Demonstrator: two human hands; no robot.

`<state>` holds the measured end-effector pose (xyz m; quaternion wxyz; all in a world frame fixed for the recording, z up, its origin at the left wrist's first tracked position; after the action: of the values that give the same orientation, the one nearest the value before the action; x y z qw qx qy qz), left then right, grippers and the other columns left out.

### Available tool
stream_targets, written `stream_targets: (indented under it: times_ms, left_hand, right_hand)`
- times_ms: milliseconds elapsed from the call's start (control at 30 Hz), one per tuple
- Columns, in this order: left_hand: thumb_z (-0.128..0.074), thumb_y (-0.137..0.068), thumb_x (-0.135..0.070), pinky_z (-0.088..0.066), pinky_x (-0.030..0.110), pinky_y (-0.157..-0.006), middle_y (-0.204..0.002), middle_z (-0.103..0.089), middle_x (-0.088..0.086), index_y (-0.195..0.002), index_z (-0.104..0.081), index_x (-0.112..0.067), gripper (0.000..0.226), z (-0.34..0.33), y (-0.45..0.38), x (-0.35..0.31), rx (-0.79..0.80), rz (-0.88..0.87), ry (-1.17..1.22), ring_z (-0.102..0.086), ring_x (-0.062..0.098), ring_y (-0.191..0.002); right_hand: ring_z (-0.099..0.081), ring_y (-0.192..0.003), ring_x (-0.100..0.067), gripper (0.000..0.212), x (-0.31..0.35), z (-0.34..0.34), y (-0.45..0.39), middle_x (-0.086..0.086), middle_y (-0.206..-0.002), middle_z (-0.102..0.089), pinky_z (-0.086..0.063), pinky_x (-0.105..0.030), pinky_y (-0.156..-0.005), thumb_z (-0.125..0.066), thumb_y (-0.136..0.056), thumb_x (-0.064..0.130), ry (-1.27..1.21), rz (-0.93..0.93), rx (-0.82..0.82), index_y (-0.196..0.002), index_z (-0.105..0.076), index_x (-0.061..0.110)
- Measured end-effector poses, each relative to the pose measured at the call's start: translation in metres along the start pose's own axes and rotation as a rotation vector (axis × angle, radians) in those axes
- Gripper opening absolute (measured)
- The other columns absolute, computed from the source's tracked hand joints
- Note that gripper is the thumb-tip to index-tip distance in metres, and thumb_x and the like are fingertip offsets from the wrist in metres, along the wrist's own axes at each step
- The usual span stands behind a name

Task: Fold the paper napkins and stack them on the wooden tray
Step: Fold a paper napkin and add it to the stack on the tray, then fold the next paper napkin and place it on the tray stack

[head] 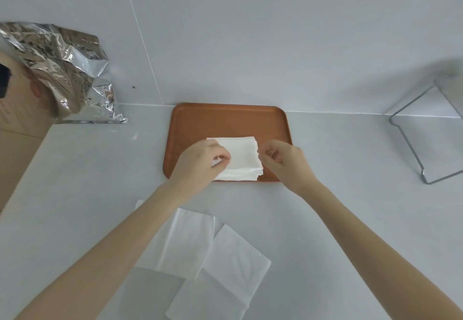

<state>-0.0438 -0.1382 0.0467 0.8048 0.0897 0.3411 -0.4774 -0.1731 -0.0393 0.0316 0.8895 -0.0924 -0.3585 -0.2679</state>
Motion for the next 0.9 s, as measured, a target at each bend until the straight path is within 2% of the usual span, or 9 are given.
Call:
stream_targets:
  times_ms: [67, 133, 267, 400, 600, 700, 767, 833, 900]
  left_hand:
    - [-0.063, -0.079, -0.012, -0.053, 0.039, -0.069, -0.084, -0.069, 0.007, -0.081, -0.07, -0.012, 0.007, -0.021, 0.017, -0.008, 0.159, -0.007, 0.036, -0.061, 0.02, -0.072]
    - [-0.061, -0.08, -0.012, -0.052, 0.038, -0.07, -0.084, -0.07, 0.007, -0.082, -0.07, -0.012, 0.009, -0.042, 0.037, -0.01, 0.317, 0.001, -0.005, -0.06, 0.017, -0.07]
    - [-0.058, -0.082, -0.014, -0.04, 0.025, -0.067, -0.096, -0.069, 0.004, -0.093, -0.068, -0.013, 0.015, -0.07, 0.07, -0.004, 0.452, 0.042, -0.097, -0.054, 0.012, -0.074]
    - [-0.058, -0.08, -0.018, -0.036, 0.024, -0.07, -0.101, -0.063, 0.003, -0.095, -0.065, -0.015, 0.017, -0.081, 0.083, -0.006, 0.462, 0.049, -0.176, -0.053, 0.019, -0.096]
    - [-0.056, -0.081, -0.015, -0.046, 0.033, -0.072, -0.097, -0.061, 0.005, -0.085, -0.065, -0.014, 0.01, -0.087, 0.092, -0.011, 0.457, 0.027, -0.273, -0.048, 0.021, -0.1]
    - [-0.053, -0.084, -0.012, -0.046, 0.034, -0.075, -0.097, -0.062, 0.007, -0.085, -0.062, -0.01, 0.009, -0.084, 0.088, -0.013, 0.437, 0.048, -0.209, -0.051, 0.021, -0.098]
    - [-0.053, -0.083, -0.011, -0.047, 0.034, -0.075, -0.092, -0.066, 0.009, -0.084, -0.06, -0.009, 0.007, -0.072, 0.078, -0.014, 0.38, 0.088, -0.105, -0.057, 0.024, -0.091]
    - [-0.057, -0.081, -0.01, -0.051, 0.039, -0.077, -0.085, -0.069, 0.009, -0.081, -0.061, -0.01, 0.004, -0.054, 0.065, -0.018, 0.294, 0.109, 0.019, -0.062, 0.025, -0.083]
    - [-0.06, -0.08, -0.009, -0.051, 0.035, -0.077, -0.08, -0.069, 0.006, -0.078, -0.062, -0.011, 0.003, -0.033, 0.053, -0.028, 0.2, 0.112, 0.106, -0.063, 0.02, -0.079]
  right_hand:
    - [-0.053, -0.061, -0.011, 0.008, -0.001, -0.006, 0.03, -0.001, -0.079, -0.067, -0.048, -0.028, -0.065, -0.059, -0.083, 0.015, 0.021, -0.021, 0.07, -0.082, -0.066, 0.018]
    - [-0.054, -0.063, -0.014, 0.008, -0.007, -0.019, 0.061, 0.003, -0.074, -0.065, -0.049, -0.034, -0.067, -0.06, -0.082, 0.016, 0.076, -0.046, 0.165, -0.078, -0.067, 0.018]
    - [-0.052, -0.068, -0.011, 0.01, -0.025, -0.051, 0.114, 0.01, -0.072, -0.056, -0.044, -0.026, -0.064, -0.059, -0.08, 0.023, 0.216, -0.113, 0.371, -0.077, -0.066, 0.018]
    - [-0.05, -0.07, -0.011, 0.013, -0.034, -0.069, 0.14, 0.015, -0.065, -0.047, -0.038, -0.025, -0.061, -0.061, -0.078, 0.033, 0.3, -0.139, 0.416, -0.077, -0.063, 0.021]
    - [-0.052, -0.074, -0.016, 0.013, -0.034, -0.078, 0.151, 0.006, -0.078, -0.052, -0.038, -0.026, -0.064, -0.054, -0.082, 0.023, 0.27, -0.134, 0.372, -0.07, -0.051, 0.027]
    - [-0.056, -0.073, -0.018, 0.013, -0.037, -0.064, 0.142, 0.005, -0.077, -0.057, -0.045, -0.031, -0.065, -0.056, -0.079, 0.017, 0.207, -0.18, 0.307, -0.069, -0.053, 0.024]
    - [-0.057, -0.064, -0.01, 0.013, -0.036, -0.04, 0.13, 0.004, -0.07, -0.061, -0.049, -0.03, -0.065, -0.061, -0.078, 0.014, 0.099, -0.202, 0.192, -0.069, -0.057, 0.022]
    - [-0.055, -0.054, 0.002, 0.016, -0.029, -0.013, 0.119, 0.005, -0.064, -0.061, -0.047, -0.017, -0.06, -0.065, -0.077, 0.009, -0.018, -0.185, 0.083, -0.067, -0.059, 0.02]
    - [-0.053, -0.053, 0.004, 0.016, -0.019, 0.012, 0.11, 0.004, -0.064, -0.061, -0.042, -0.005, -0.056, -0.065, -0.076, 0.004, -0.104, -0.149, 0.005, -0.071, -0.061, 0.019]
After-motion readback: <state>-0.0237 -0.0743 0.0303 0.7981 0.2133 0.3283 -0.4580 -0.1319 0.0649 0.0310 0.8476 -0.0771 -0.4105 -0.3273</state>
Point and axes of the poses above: each hand's wrist, its own y-axis away from the middle knuckle, its own z-axis out of the back of the hand, x = y × z, the point moved 10 cm from there along -y, towards the middle knuckle
